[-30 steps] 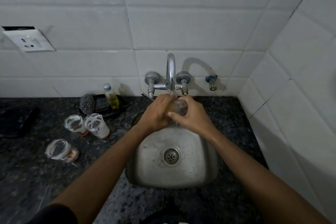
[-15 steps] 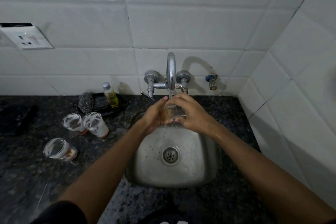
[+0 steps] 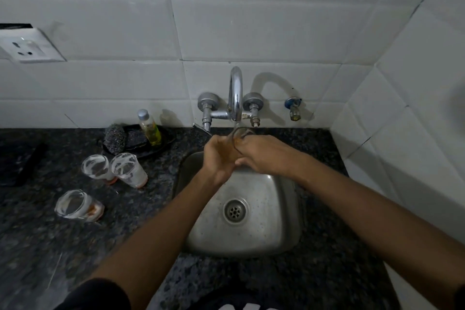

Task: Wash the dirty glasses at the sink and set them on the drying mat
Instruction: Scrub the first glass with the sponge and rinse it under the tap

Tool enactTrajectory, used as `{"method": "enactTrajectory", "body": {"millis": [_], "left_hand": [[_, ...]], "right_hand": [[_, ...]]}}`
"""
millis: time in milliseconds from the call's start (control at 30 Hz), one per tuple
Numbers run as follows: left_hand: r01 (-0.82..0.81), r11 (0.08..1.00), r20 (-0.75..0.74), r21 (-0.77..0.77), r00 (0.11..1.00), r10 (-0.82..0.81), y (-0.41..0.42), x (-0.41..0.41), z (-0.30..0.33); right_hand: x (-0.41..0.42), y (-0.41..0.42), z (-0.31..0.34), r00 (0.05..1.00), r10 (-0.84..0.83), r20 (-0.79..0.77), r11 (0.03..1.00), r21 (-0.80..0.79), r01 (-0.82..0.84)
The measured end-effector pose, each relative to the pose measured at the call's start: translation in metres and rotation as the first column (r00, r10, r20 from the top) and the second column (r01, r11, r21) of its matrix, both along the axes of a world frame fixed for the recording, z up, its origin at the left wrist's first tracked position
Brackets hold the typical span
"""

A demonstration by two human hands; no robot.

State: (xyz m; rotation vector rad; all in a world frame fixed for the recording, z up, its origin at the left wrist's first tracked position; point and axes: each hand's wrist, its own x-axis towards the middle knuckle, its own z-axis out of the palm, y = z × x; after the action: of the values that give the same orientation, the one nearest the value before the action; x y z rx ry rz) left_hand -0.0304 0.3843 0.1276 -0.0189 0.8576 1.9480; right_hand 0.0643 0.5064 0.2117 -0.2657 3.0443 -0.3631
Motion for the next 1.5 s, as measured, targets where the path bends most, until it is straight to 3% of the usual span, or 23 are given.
{"method": "enactTrajectory", "body": {"millis": [133, 200, 267, 367, 467, 533, 567, 667, 733, 833, 900, 967, 1033, 1100, 1167, 1267, 1300, 1400, 1500], "left_hand": [[0.122, 0.97, 0.001, -0.21, 0.992, -0.125, 0.0, -0.01, 0.001], [0.058, 0.974, -0.013, -0.22, 0.998, -0.062, 0.001, -0.011, 0.0], [-0.043, 0.99, 0.025, -0.137, 0.999, 0.046, 0.003, -0.009, -0.001], [-0.113, 0.99, 0.119, -0.083, 0.985, 0.123, 0.004, -0.007, -0.006], [0.005, 0.985, 0.083, -0.173, 0.996, 0.01, 0.001, -0.018, -0.015], [0.115, 0.957, 0.05, -0.265, 0.993, -0.106, 0.001, -0.024, -0.014], [0.096, 0.96, 0.038, -0.263, 0.995, -0.089, 0.003, -0.023, -0.012], [-0.137, 0.975, -0.025, -0.175, 0.991, 0.135, 0.01, -0.017, -0.012], [-0.212, 0.969, 0.022, -0.125, 0.976, 0.216, 0.012, -0.013, -0.019], [-0.09, 0.982, -0.08, -0.167, 0.994, 0.078, 0.007, -0.017, -0.02], [0.028, 0.971, -0.113, -0.235, 0.992, -0.056, 0.005, -0.02, -0.014], [-0.014, 0.964, -0.08, -0.264, 0.997, -0.007, 0.007, -0.02, -0.011], [-0.12, 0.967, 0.015, -0.225, 0.992, 0.127, 0.01, -0.015, -0.013], [-0.175, 0.967, 0.122, -0.184, 0.972, 0.199, 0.009, -0.008, -0.02], [-0.131, 0.976, 0.141, -0.173, 0.977, 0.157, 0.005, -0.006, -0.021], [-0.024, 0.973, 0.088, -0.231, 0.995, 0.046, 0.006, -0.019, -0.015], [-0.039, 0.969, 0.055, -0.244, 0.997, 0.054, 0.007, -0.021, -0.013], [-0.148, 0.965, 0.107, -0.216, 0.979, 0.175, 0.013, -0.019, -0.02], [-0.13, 0.981, 0.181, -0.143, 0.971, 0.155, 0.012, -0.008, -0.022]], "right_hand": [[-0.011, 0.01, 0.02, 0.962, 0.257, 0.09, 0.931, 0.246, -0.271], [-0.015, 0.008, 0.024, 0.969, 0.228, 0.097, 0.947, 0.208, -0.244], [-0.02, 0.0, 0.02, 0.98, 0.195, 0.05, 0.956, 0.216, -0.201], [-0.028, -0.003, 0.009, 0.986, 0.102, 0.131, 0.967, 0.22, -0.129], [-0.031, 0.008, 0.015, 0.953, 0.204, 0.223, 0.941, 0.225, -0.254], [-0.03, 0.011, 0.019, 0.913, 0.328, 0.241, 0.857, 0.332, -0.395], [-0.031, 0.01, 0.018, 0.904, 0.362, 0.228, 0.828, 0.368, -0.424], [-0.035, -0.001, 0.016, 0.966, 0.243, 0.086, 0.907, 0.333, -0.258], [-0.038, -0.006, 0.01, 0.992, 0.106, 0.067, 0.954, 0.274, -0.12], [-0.037, -0.001, 0.014, 0.972, 0.163, 0.171, 0.928, 0.307, -0.21], [-0.035, 0.006, 0.02, 0.924, 0.312, 0.221, 0.833, 0.404, -0.378], [-0.034, 0.005, 0.018, 0.912, 0.354, 0.208, 0.787, 0.459, -0.411], [-0.035, -0.005, 0.016, 0.955, 0.253, 0.157, 0.873, 0.388, -0.296], [-0.038, -0.008, 0.013, 0.957, 0.204, 0.204, 0.886, 0.378, -0.27], [-0.038, -0.001, 0.013, 0.937, 0.27, 0.22, 0.838, 0.426, -0.341], [-0.039, 0.004, 0.004, 0.893, 0.396, 0.213, 0.668, 0.601, -0.439], [-0.039, 0.001, 0.001, 0.903, 0.385, 0.194, 0.676, 0.607, -0.418], [-0.041, -0.01, 0.005, 0.97, 0.197, 0.144, 0.869, 0.432, -0.24], [-0.04, -0.004, 0.011, 0.957, 0.234, 0.172, 0.856, 0.43, -0.286]]}}
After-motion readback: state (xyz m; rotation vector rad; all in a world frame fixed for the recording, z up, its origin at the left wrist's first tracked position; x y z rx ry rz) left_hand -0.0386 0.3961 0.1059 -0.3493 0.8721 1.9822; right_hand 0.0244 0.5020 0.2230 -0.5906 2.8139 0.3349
